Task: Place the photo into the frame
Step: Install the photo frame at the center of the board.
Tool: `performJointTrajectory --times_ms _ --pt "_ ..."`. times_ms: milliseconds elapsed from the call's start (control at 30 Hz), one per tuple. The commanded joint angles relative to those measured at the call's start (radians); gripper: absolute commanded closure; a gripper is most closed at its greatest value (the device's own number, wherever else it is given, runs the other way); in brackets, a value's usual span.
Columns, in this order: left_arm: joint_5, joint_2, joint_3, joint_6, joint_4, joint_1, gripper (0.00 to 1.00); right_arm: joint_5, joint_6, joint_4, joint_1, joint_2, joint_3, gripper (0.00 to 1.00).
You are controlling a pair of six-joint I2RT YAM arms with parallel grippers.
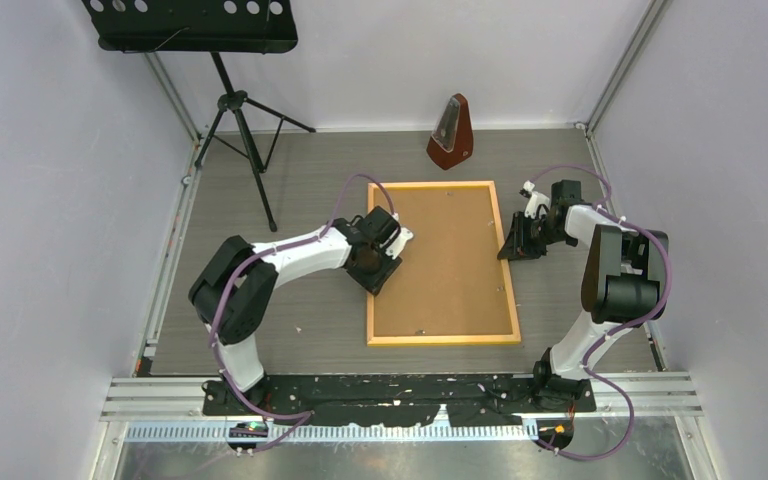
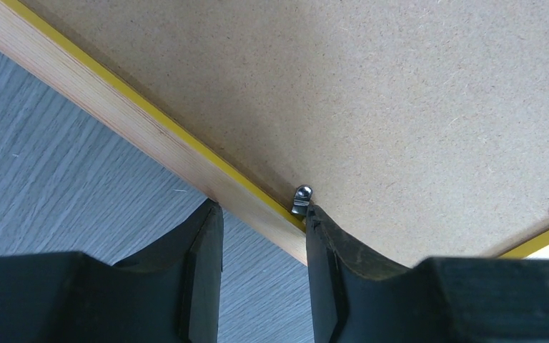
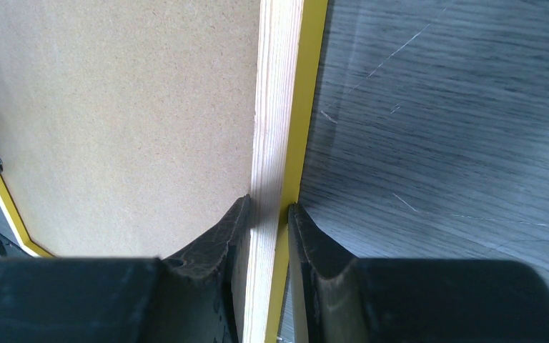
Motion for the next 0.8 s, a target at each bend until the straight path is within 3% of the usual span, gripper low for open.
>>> performJointTrajectory --times_ms 0,33,167,267,500,767 --pt "-0.024 -0.043 -0.027 0.051 0.066 -0.004 0.92 -0.041 0.000 0.011 -0.001 0.010 0.014 0.94" --pt "-0.029 -0.052 -0.027 0.051 0.069 -0.004 0.87 -0.041 0.000 0.011 -0.001 0.011 0.014 0.94" --pt "-0.034 -0.070 -0.016 0.033 0.053 -0.003 0.52 -0.042 0.000 0.009 0.000 0.012 0.015 0.94" --pt "-0.024 -0.071 -0.001 0.016 0.036 -0.003 0.39 -0.043 -0.001 0.009 0.000 0.010 0.014 0.94" --pt "-0.011 -0.091 0.001 0.011 0.026 -0.001 0.25 -0.044 -0.002 0.008 0.000 0.007 0.013 0.94" --pt "0.046 -0.102 0.036 -0.007 -0.011 0.076 0.23 0.001 -0.041 -0.021 0.009 -0.002 0.040 0.94"
